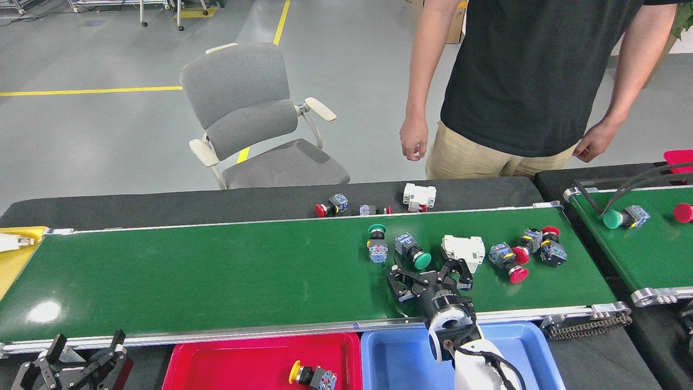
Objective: Pick switch part from conveyor to tray
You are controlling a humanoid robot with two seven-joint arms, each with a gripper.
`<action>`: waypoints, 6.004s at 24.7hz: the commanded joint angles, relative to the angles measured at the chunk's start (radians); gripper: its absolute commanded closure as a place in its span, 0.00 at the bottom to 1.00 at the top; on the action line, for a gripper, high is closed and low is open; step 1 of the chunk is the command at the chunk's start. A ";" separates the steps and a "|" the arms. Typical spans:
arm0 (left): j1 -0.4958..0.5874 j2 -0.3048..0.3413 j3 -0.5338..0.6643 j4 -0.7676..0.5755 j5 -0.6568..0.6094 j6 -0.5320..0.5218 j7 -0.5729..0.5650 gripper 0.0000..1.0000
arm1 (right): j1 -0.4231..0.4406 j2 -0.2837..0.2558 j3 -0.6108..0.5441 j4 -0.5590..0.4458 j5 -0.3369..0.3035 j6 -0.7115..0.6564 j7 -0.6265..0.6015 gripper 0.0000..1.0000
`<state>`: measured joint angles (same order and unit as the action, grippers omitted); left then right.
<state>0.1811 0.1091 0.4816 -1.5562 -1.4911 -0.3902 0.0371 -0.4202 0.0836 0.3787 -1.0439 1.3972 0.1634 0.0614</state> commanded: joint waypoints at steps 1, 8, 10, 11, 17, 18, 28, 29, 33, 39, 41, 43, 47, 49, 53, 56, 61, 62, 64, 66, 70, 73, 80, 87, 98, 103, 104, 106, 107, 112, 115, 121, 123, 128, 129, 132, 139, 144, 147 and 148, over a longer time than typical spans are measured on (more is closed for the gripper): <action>-0.012 0.009 0.000 -0.002 -0.009 0.004 0.000 0.00 | -0.040 -0.002 0.035 0.015 -0.001 -0.007 0.001 0.83; -0.002 0.004 0.006 -0.001 -0.011 0.004 0.001 0.00 | -0.026 -0.004 0.052 -0.048 -0.009 -0.088 0.011 0.93; 0.001 0.003 0.008 -0.004 -0.011 0.004 0.001 0.00 | 0.029 -0.018 0.052 -0.151 -0.009 -0.212 0.011 0.93; 0.001 0.003 0.009 -0.004 -0.011 0.004 0.001 0.00 | 0.064 -0.031 0.052 -0.215 -0.009 -0.294 0.011 0.93; 0.003 0.006 0.002 -0.005 -0.011 0.002 0.000 0.00 | 0.227 -0.094 0.052 -0.413 0.002 -0.900 0.026 0.31; -0.003 0.009 -0.001 -0.008 -0.012 0.001 0.000 0.00 | 0.230 -0.090 0.062 -0.412 0.006 -0.924 0.037 0.00; -0.104 0.003 -0.297 -0.073 -0.015 0.030 -0.054 0.00 | 0.348 -0.065 -0.121 -0.482 -0.026 -0.679 0.044 0.01; -0.114 -0.003 -0.317 -0.073 -0.024 0.050 -0.074 0.00 | 0.393 -0.057 -0.169 -0.522 -0.026 -0.590 0.041 0.01; -0.137 -0.022 -0.409 -0.064 -0.098 0.140 -0.091 0.00 | 0.518 -0.057 -0.244 -0.597 -0.026 -0.260 -0.006 0.01; -0.275 -0.081 -0.472 0.053 -0.129 0.157 -0.128 0.00 | 0.471 -0.071 -0.227 -0.577 0.003 -0.191 0.000 0.01; -0.305 -0.089 -0.477 0.094 -0.129 0.157 -0.131 0.00 | 0.422 -0.064 -0.187 -0.525 0.051 -0.177 0.001 0.01; -0.322 -0.091 -0.477 0.127 -0.129 0.157 -0.131 0.00 | 0.371 -0.054 -0.139 -0.470 0.071 -0.160 0.008 0.01; -0.370 -0.092 -0.472 0.203 -0.129 0.160 -0.131 0.00 | 0.254 -0.015 -0.064 -0.372 0.071 -0.157 0.051 0.01; -0.394 -0.089 -0.472 0.246 -0.129 0.177 -0.131 0.00 | 0.210 0.012 -0.044 -0.329 0.072 -0.157 0.054 0.01; -0.449 -0.088 -0.469 0.340 -0.129 0.197 -0.129 0.00 | 0.124 0.044 0.023 -0.216 0.072 -0.153 0.058 0.01; -0.477 -0.089 -0.468 0.377 -0.127 0.229 -0.128 0.03 | 0.069 0.078 0.032 -0.113 0.069 -0.153 0.057 0.02; -0.517 -0.092 -0.466 0.443 -0.112 0.263 -0.120 0.67 | 0.044 0.078 0.080 -0.048 0.062 -0.156 0.058 0.59; -0.517 -0.092 -0.465 0.446 -0.104 0.263 -0.120 0.85 | 0.043 0.078 0.080 -0.044 0.063 -0.157 0.058 0.72; -0.515 -0.089 -0.463 0.438 -0.078 0.261 -0.118 0.93 | 0.044 0.076 0.081 -0.045 0.065 -0.159 0.058 0.80; -0.499 -0.085 -0.471 0.413 -0.061 0.246 -0.115 0.96 | 0.043 0.076 0.080 -0.047 0.065 -0.159 0.058 0.86; -0.365 -0.057 -0.460 0.197 -0.057 0.017 -0.091 0.96 | 0.050 0.051 0.080 -0.082 0.057 -0.171 0.051 0.90; -0.166 0.009 -0.402 -0.013 -0.031 -0.299 -0.092 0.85 | 0.103 0.022 0.078 -0.206 0.056 -0.258 0.049 0.90; 0.066 0.001 -0.296 -0.159 0.029 -0.395 -0.092 0.01 | 0.327 -0.070 0.080 -0.502 0.057 -0.659 0.058 0.03; 0.097 -0.097 -0.156 -0.194 0.031 -0.193 -0.089 0.01 | 0.345 -0.057 0.097 -0.504 0.051 -0.713 0.104 0.00; 0.132 -0.089 -0.018 -0.196 0.029 -0.093 -0.088 0.01 | 0.523 -0.064 -0.153 -0.636 -0.027 -0.110 -0.011 0.00; 0.012 0.000 -0.103 -0.151 0.020 -0.139 -0.091 0.01 | 0.451 -0.107 -0.141 -0.587 -0.014 -0.016 -0.014 0.00; -0.017 0.015 -0.132 -0.134 0.020 -0.139 -0.091 0.01 | 0.428 -0.105 -0.132 -0.564 -0.009 -0.018 -0.014 0.00; -0.101 0.044 -0.209 -0.059 0.022 -0.141 -0.092 0.01 | 0.347 -0.108 -0.080 -0.484 0.002 -0.024 -0.012 0.00; -0.137 0.057 -0.238 -0.024 0.022 -0.144 -0.095 0.01 | 0.304 -0.110 -0.057 -0.438 0.002 -0.028 -0.012 0.00; -0.275 0.075 -0.322 0.139 0.022 -0.144 -0.103 0.01 | 0.136 -0.099 -0.003 -0.269 -0.018 -0.170 0.003 0.00; -0.341 0.075 -0.334 0.242 0.022 -0.142 -0.103 0.01 | 0.075 -0.070 -0.003 -0.212 -0.058 -0.297 0.077 0.00; -0.448 0.073 -0.333 0.406 0.022 -0.127 -0.102 0.05 | -0.003 -0.019 0.029 -0.107 -0.053 -0.328 0.120 0.00; -0.473 0.075 -0.333 0.449 0.022 -0.114 -0.097 0.22 | -0.045 -0.002 0.051 -0.042 -0.053 -0.323 0.120 0.00; -0.480 0.077 -0.333 0.490 0.025 -0.118 -0.091 0.77 | -0.137 0.081 0.077 0.122 -0.050 -0.315 0.118 0.04; -0.480 0.075 -0.334 0.492 0.025 -0.119 -0.091 0.80 | -0.146 0.082 0.088 0.137 -0.052 -0.317 0.117 0.09; -0.480 0.070 -0.334 0.496 0.029 -0.118 -0.089 0.85 | -0.155 0.082 0.149 0.151 -0.052 -0.317 0.117 0.41; -0.480 0.058 -0.334 0.475 0.032 -0.114 -0.089 0.89 | -0.158 0.082 0.166 0.153 -0.060 -0.306 0.118 0.90; -0.399 0.061 -0.322 0.272 0.049 -0.147 -0.089 0.89 | -0.154 0.079 0.166 0.131 -0.060 -0.289 0.115 0.92; -0.336 0.064 -0.297 0.170 0.055 -0.147 -0.089 0.89 | -0.117 0.067 0.167 0.028 -0.061 -0.303 0.112 0.92; -0.316 0.064 -0.271 0.137 0.055 -0.150 -0.089 0.89 | -0.085 0.055 0.167 -0.030 -0.061 -0.320 0.113 0.92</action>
<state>-0.1312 0.1641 0.1896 -1.3848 -1.4412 -0.5346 -0.0563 -0.5045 0.1446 0.5487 -1.0320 1.3385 -0.1367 0.1826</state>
